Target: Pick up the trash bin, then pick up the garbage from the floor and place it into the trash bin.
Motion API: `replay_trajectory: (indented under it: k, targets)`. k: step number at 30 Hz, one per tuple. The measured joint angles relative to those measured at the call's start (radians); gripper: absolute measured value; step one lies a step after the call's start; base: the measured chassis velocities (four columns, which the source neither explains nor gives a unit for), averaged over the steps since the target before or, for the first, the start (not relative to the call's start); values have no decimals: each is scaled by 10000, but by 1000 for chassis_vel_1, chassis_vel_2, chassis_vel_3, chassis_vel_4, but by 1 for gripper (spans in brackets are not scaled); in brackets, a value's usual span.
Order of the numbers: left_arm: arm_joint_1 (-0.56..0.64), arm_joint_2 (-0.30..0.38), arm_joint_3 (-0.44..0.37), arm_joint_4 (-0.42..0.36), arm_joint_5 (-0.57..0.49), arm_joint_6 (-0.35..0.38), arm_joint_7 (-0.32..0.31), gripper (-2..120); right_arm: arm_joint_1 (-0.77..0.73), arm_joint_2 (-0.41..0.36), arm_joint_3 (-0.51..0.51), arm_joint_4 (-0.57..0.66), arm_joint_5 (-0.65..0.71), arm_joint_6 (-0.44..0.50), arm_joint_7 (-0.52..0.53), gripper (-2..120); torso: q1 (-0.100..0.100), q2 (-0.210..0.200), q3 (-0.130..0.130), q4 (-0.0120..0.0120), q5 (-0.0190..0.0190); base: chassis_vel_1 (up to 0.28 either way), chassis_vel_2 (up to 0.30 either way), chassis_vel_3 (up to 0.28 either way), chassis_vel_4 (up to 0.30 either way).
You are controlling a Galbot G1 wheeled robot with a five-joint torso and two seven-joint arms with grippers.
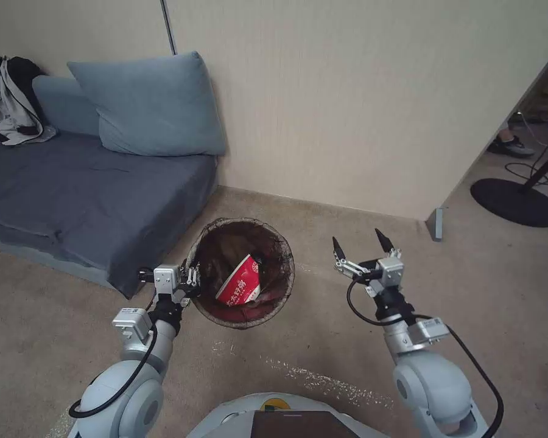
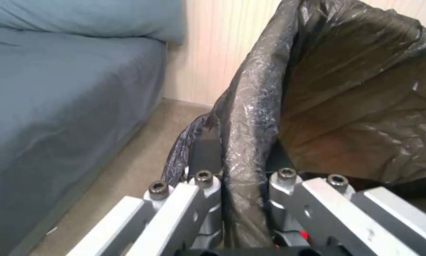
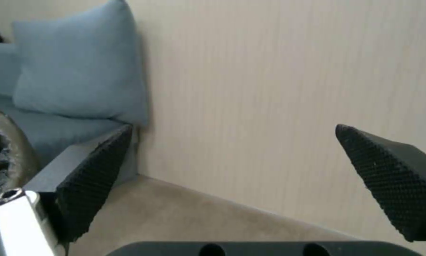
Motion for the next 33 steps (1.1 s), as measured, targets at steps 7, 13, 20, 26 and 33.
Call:
replay_trajectory:
  k: [7, 13, 20, 26, 33]
  targets:
    - [-33, 37, -4, 30, 101, 49, 12, 7, 48, 275, 195, -241, -242, 250, 127, 100, 0, 0, 0, 3, 2, 0, 0, 0, 0]
    - [-16, 54, -24, 5, 103, 139, 182, 7, 116, 256, 287, -285, -234, 229, 224, 100, 0, 0, 0, 2, 2, 0, 0, 0, 0]
    - [2, 73, -43, 4, 102, 149, 245, 7, 218, 181, 431, -333, -75, 119, 290, 100, 0, 0, 0, 2, 2, 0, 0, 0, 0]
    - [-17, 122, -71, 40, 96, 151, 330, 7, 350, 95, 473, -397, -6, 42, 334, 100, 0, 0, 0, 1, 2, 63, 60, 64, 65]
    - [-95, 155, -82, 113, 74, 151, 337, 7, 595, -118, 463, -486, 103, -95, 451, 100, 0, 0, 0, 3, 3, 94, 88, 79, 86]
